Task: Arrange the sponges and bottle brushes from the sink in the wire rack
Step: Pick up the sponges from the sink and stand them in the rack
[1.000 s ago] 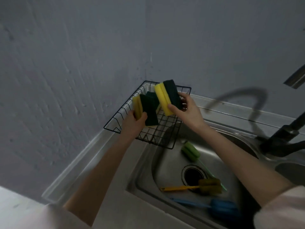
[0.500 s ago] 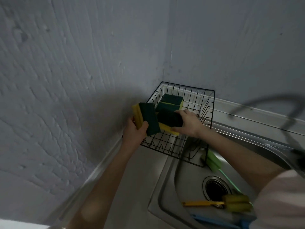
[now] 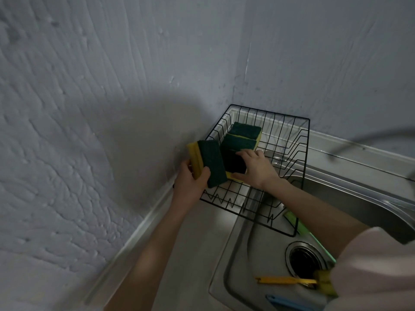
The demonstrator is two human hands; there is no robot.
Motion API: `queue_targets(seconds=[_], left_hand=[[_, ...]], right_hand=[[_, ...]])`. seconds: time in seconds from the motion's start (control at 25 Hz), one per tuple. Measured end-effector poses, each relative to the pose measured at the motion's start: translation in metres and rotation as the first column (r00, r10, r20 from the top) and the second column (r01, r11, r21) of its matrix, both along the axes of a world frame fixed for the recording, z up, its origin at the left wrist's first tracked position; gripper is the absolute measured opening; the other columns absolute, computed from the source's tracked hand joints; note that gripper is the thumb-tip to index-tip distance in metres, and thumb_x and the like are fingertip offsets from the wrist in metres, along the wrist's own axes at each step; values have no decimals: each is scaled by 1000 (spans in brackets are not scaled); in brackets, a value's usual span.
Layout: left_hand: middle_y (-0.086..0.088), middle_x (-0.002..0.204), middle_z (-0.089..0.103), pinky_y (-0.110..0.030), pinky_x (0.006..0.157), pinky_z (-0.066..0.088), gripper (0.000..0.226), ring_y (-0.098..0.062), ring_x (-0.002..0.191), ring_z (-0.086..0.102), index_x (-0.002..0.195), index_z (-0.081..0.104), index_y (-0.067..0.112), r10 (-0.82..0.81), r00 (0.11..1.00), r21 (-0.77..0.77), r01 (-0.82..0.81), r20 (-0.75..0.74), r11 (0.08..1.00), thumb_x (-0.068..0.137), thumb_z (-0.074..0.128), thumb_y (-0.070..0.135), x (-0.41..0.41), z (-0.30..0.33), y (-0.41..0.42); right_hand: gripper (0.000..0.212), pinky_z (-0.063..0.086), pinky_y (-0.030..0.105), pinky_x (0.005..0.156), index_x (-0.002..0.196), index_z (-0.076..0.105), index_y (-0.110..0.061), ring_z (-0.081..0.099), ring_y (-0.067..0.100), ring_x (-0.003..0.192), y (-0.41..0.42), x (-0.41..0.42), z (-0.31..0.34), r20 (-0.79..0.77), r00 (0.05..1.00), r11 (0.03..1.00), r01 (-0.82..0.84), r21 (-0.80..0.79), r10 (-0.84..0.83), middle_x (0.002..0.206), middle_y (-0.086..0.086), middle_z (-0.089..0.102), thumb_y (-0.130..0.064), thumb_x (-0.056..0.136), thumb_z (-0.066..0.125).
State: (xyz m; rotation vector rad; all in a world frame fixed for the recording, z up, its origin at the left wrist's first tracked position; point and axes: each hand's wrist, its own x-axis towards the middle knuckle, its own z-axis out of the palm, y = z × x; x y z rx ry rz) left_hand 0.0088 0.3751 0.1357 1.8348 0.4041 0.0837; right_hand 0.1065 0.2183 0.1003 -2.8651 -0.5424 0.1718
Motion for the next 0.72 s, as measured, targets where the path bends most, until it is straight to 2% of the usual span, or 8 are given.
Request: queue_targets(seconds=[0.28, 0.36, 0.4, 0.48, 0.52, 0.64, 0.72], left_hand=[[-3, 110, 48, -29, 84, 40, 47, -14, 99, 46, 131, 35, 6, -7, 1000, -7, 7, -15, 1000, 90, 52, 22, 3, -1, -1], [-7, 115, 50, -28, 85, 40, 48, -14, 100, 46, 131, 35, 5, -8, 1000, -1, 8, -23, 1000, 90, 53, 21, 4, 1, -2], [-9, 119, 51, -29, 85, 40, 49, -14, 100, 46, 131, 34, 5, -10, 1000, 2, 10, -28, 1000, 90, 53, 21, 5, 2, -3], [-13, 127, 50, -29, 85, 40, 52, -14, 100, 45, 134, 30, 5, -19, 1000, 4, 19, -13, 1000, 89, 54, 20, 6, 4, -5], [-14, 129, 50, -29, 85, 41, 57, -14, 101, 46, 136, 26, 7, -30, 999, -7, 30, 13, 1000, 89, 55, 19, 6, 6, -9], [-6, 123, 46, -30, 85, 42, 78, -13, 102, 47, 145, 1, 16, -67, 994, -43, 71, 92, 997, 89, 55, 15, 3, 8, -15], [-7, 129, 45, -34, 89, 45, 85, -17, 109, 51, 145, -9, 21, -95, 990, -60, 101, 105, 993, 89, 54, 16, 1, 6, -18]], right_hand=[[71, 26, 44, 109, 144, 25, -21, 23, 31, 136, 1, -1, 0, -4, 1000, 1000, 9, -22, -9, 154, 2, 24, -48, 85, 53], [66, 25, 43, 111, 144, 27, -21, 22, 30, 137, 2, -6, 8, 17, 999, 995, 30, 90, -32, 153, 4, 25, -47, 87, 49], [63, 27, 40, 109, 143, 29, -20, 26, 29, 135, 4, -11, 14, 18, 999, 977, 44, 208, -49, 151, 7, 28, -44, 89, 49], [59, 36, 29, 101, 142, 31, -17, 37, 26, 130, 9, -23, 26, -52, 998, 879, 42, 474, -20, 143, 12, 35, -37, 90, 50], [60, 39, 23, 95, 142, 29, -16, 41, 24, 128, 10, -32, 31, -90, 995, 832, 25, 554, 30, 142, 12, 36, -34, 90, 52], [67, 39, 20, 96, 145, 23, -17, 43, 20, 126, 10, -52, 40, -128, 983, 802, -27, 597, 128, 141, 11, 35, -32, 88, 56], [74, 40, 21, 97, 146, 20, -19, 42, 21, 127, 3, -56, 41, -158, 979, 807, -10, 591, 128, 141, 11, 34, -31, 85, 60]])
